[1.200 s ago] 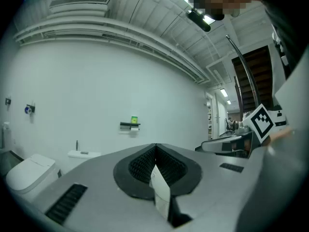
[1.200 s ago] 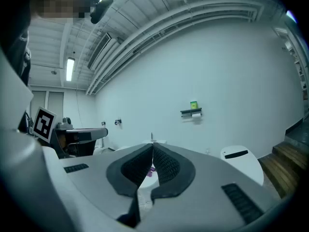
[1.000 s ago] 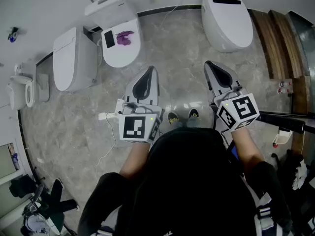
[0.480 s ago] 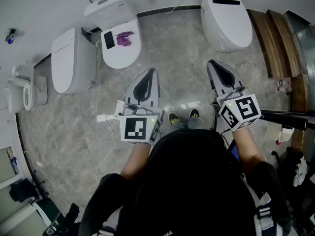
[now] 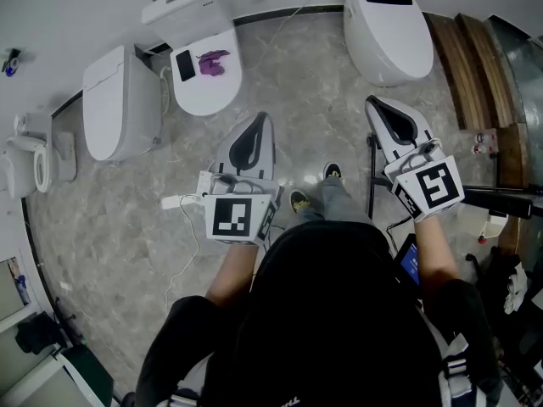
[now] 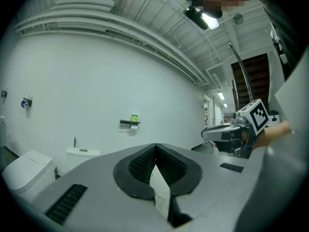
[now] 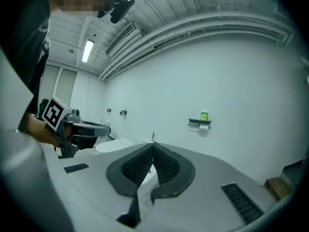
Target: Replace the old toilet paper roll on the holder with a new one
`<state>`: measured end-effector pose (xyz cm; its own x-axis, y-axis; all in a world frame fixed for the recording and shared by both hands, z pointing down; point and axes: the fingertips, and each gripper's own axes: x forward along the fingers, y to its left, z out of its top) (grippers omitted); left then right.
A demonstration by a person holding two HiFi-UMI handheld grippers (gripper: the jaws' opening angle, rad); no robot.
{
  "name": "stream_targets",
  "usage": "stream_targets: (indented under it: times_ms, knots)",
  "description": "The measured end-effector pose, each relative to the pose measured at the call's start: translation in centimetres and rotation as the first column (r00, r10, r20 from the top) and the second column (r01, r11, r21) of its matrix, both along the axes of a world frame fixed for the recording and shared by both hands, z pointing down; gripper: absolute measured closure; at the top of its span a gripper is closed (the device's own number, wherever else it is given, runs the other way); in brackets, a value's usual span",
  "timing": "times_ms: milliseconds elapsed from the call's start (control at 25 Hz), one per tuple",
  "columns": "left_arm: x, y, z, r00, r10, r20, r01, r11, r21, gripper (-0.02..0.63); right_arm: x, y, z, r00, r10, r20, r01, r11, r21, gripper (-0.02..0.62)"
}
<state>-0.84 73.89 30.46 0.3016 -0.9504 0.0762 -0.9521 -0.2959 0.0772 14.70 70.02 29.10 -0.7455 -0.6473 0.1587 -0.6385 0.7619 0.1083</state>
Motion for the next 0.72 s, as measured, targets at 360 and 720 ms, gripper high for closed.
stream_targets:
  times_ms: [360,720]
  knots:
    - [1.6,-3.7,-0.3,1.000,-0.011,0.022,0.011,1.000,-0.003,0.584,1.2,-4.8,1.5,0.998,0.053,0.042,-0.051,0.997,-0.059,0.577]
    - [5.3,-12.9,0.0,0.996,-0.038,0.085,0.042,0.998,-0.039,0.584,3.2,-14.3,2.5,0.996,0.004,0.087,0.004,0.996,-0.091,0.577]
